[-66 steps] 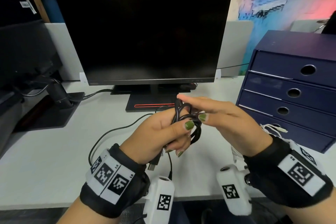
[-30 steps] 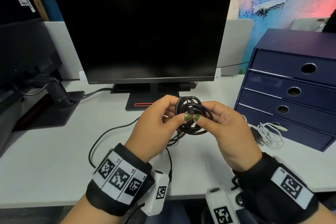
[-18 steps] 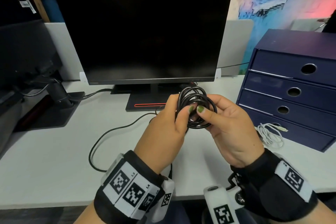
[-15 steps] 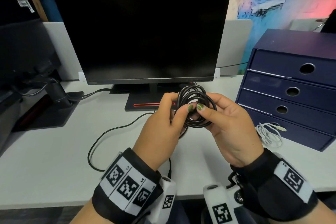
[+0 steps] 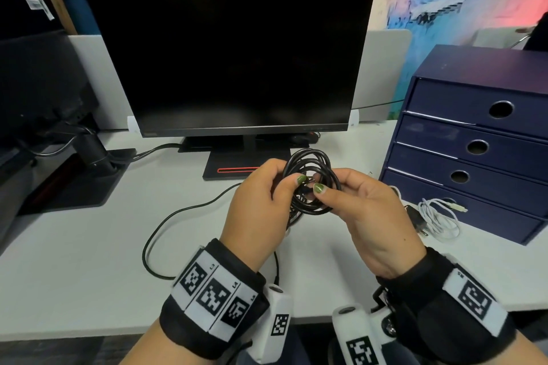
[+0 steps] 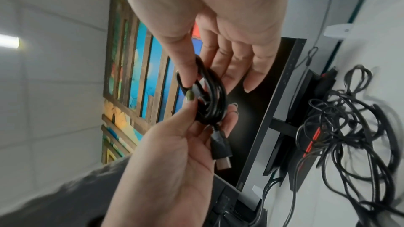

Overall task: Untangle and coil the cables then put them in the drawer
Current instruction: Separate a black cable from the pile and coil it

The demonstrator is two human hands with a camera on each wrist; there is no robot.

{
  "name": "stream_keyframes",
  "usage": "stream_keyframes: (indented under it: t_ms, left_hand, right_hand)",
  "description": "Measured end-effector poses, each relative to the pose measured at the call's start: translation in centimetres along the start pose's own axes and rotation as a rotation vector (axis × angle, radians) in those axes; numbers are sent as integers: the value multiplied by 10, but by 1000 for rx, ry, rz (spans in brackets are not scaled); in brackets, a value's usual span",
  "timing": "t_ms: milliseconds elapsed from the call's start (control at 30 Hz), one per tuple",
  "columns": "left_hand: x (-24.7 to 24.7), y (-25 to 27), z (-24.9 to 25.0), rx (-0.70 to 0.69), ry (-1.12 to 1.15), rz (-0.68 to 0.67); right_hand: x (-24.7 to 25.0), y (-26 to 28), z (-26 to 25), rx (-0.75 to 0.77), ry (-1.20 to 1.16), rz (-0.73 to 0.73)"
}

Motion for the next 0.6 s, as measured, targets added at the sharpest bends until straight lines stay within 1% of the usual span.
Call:
stream_keyframes:
  t_ms: [67, 167, 333, 467, 600]
  left_hand:
    - [1, -1, -1, -1, 12, -10]
    - [4, -2, 1, -11, 8, -18]
    - [3, -4, 5, -47, -84, -32]
    - [0, -7, 5, -9, -224, -69]
    - [-2, -7, 9, -10, -186, -104]
  right_hand:
    - [0, -2, 1, -17, -44, -52]
    - [2, -5, 2, -4, -31, -92]
    - [5, -7, -3, 10, 6, -159]
    - [5, -10, -4, 37, 22, -132]
    - [6, -11, -3, 48, 13, -133]
Point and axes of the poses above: each hand's wrist, its own y-axis away from the middle knuckle, its own x-axis out of the back of the hand, z = x × y, the point moved 4 cm from there along -y, towards the middle knuckle, and after that the axes turned 15 degrees about -z, right-handed, at the moved point
